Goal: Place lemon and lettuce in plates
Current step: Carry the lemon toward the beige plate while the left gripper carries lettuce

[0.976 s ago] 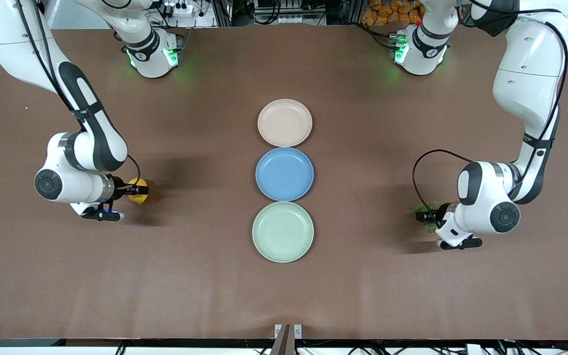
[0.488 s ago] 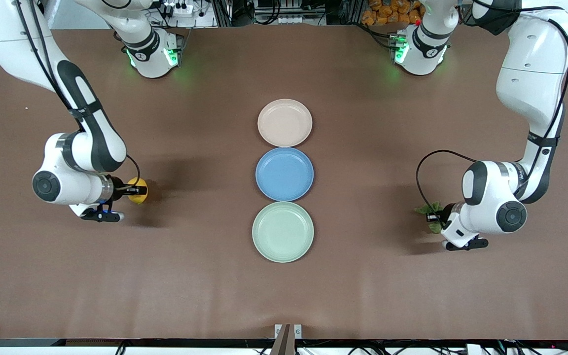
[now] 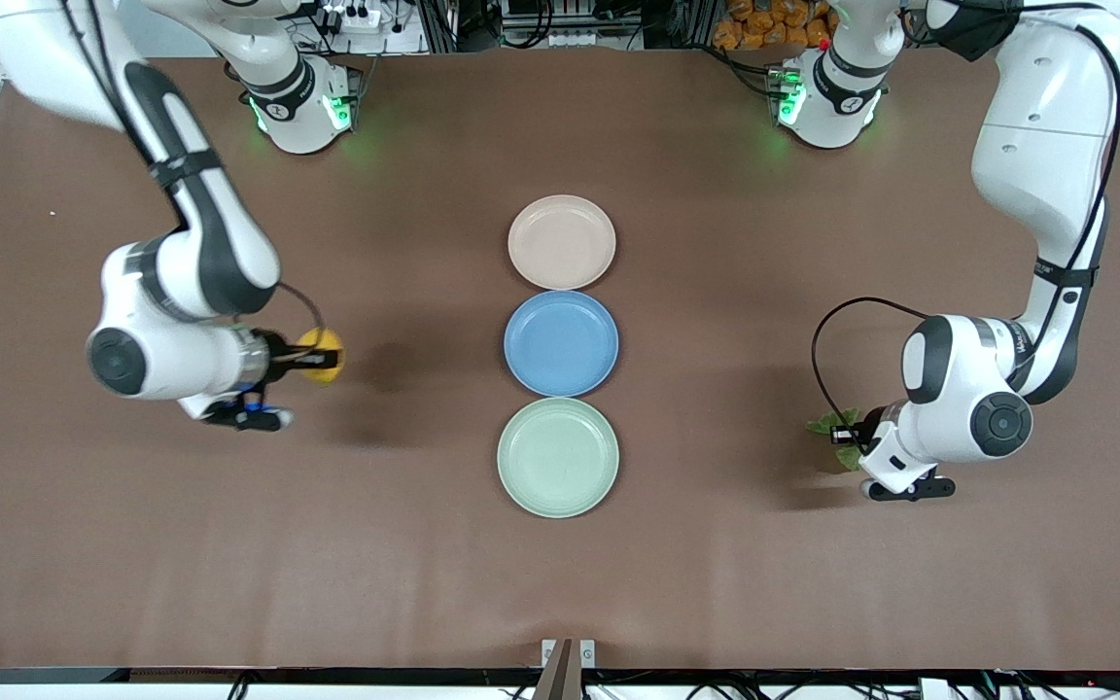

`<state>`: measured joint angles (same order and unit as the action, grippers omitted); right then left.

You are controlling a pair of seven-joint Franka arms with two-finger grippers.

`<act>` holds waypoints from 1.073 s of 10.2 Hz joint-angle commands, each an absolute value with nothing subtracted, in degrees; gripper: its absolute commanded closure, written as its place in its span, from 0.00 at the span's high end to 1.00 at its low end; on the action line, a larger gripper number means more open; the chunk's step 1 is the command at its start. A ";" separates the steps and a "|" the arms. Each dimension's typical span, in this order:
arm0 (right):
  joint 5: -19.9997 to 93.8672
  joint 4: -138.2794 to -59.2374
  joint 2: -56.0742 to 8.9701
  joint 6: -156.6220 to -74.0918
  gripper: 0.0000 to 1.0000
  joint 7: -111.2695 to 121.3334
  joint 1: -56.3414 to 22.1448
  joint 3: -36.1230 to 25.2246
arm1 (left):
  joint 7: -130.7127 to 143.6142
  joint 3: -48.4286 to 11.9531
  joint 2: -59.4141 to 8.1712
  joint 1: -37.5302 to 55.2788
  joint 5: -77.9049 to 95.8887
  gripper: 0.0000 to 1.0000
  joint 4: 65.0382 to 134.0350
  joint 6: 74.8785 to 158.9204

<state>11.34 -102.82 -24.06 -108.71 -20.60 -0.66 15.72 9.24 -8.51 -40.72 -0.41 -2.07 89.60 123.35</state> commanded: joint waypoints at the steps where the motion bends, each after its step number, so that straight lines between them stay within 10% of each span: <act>1: 13.09 -103.80 -22.68 -108.89 0.00 -34.58 -4.81 21.07 | 11.77 -8.26 -37.18 3.23 -1.32 0.00 89.31 123.13; 5: 13.36 -104.32 -23.11 -110.64 0.00 -51.20 -10.60 29.09 | 23.61 -10.45 -37.87 10.00 -0.79 0.00 84.39 123.57; 11: 13.27 -108.46 -27.85 -123.90 0.00 -61.51 -20.64 28.83 | 35.12 -11.25 -43.31 18.88 10.96 0.00 83.76 146.46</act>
<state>12.41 -108.40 -26.47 -121.39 -59.79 -19.08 29.09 31.66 -11.46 -40.61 16.86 7.95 85.22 141.34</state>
